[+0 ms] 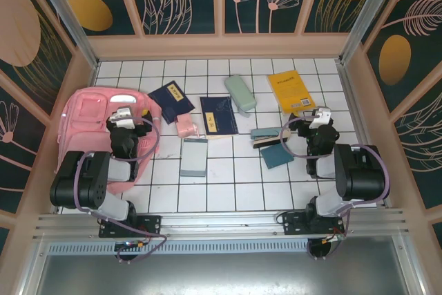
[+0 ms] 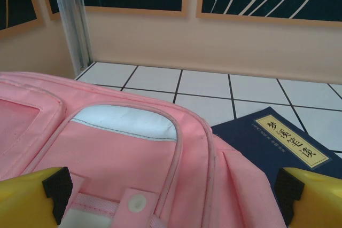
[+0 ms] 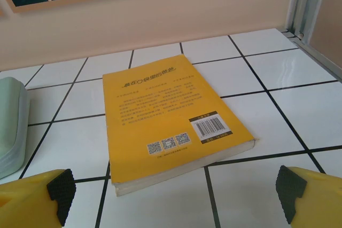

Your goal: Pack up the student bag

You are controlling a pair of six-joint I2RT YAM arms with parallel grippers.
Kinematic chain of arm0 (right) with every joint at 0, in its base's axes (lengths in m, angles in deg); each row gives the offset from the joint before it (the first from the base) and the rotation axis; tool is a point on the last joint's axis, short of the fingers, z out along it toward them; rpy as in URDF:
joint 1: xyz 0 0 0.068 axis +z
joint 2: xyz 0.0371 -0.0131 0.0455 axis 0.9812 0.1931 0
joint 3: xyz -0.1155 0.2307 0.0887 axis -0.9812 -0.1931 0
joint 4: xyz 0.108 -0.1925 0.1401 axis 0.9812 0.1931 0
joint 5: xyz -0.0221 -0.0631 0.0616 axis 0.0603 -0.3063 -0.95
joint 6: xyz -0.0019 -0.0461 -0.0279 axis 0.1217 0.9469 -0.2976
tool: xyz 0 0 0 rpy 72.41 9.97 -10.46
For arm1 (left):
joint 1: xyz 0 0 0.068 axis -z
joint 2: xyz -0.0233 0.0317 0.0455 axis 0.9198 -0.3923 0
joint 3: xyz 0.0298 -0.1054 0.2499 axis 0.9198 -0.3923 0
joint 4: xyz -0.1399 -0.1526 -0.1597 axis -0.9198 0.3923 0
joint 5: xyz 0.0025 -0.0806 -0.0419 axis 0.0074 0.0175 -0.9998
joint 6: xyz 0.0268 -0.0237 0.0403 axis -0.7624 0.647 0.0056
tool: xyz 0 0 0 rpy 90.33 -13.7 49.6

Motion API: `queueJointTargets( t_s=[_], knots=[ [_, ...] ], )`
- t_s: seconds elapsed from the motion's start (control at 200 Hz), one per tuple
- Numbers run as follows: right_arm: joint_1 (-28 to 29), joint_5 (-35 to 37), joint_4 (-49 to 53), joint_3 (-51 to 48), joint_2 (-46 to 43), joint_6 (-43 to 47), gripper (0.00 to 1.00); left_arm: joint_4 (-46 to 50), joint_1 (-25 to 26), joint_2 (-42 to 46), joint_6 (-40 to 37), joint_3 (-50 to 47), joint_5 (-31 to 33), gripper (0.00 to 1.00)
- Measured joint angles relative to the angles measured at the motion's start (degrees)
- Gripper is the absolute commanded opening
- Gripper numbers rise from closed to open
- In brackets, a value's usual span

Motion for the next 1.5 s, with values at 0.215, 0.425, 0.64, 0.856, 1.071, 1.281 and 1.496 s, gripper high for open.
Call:
queueJointTargets(
  t_s=[0.215,0.425,0.64,0.856,1.071,1.281,1.496],
  knots=[
    [-0.17,0.00,0.00,0.00,0.00,0.00,0.99,-0.02,0.00,0.00,0.00,0.00,0.00,0.99],
    [-0.17,0.00,0.00,0.00,0.00,0.00,0.99,-0.02,0.00,0.00,0.00,0.00,0.00,0.99],
    [-0.17,0.00,0.00,0.00,0.00,0.00,0.99,-0.02,0.00,0.00,0.00,0.00,0.00,0.99],
    [-0.17,0.07,0.72,0.15,-0.20,-0.02,0.99,7.45,0.00,3.17,0.24,2.38,2.29,0.99],
    [-0.24,3.28,16.94,8.13,-8.00,-2.19,0.99,33.44,0.00,12.20,7.45,18.88,6.08,0.99],
    [-4.20,1.18,28.11,15.65,-14.36,-15.28,0.99,52.68,0.00,13.81,15.98,29.57,2.71,0.88],
    [-4.81,-5.99,36.13,20.55,-14.60,-24.22,0.99,66.90,0.00,8.76,19.39,32.06,-2.29,0.77]
  ],
)
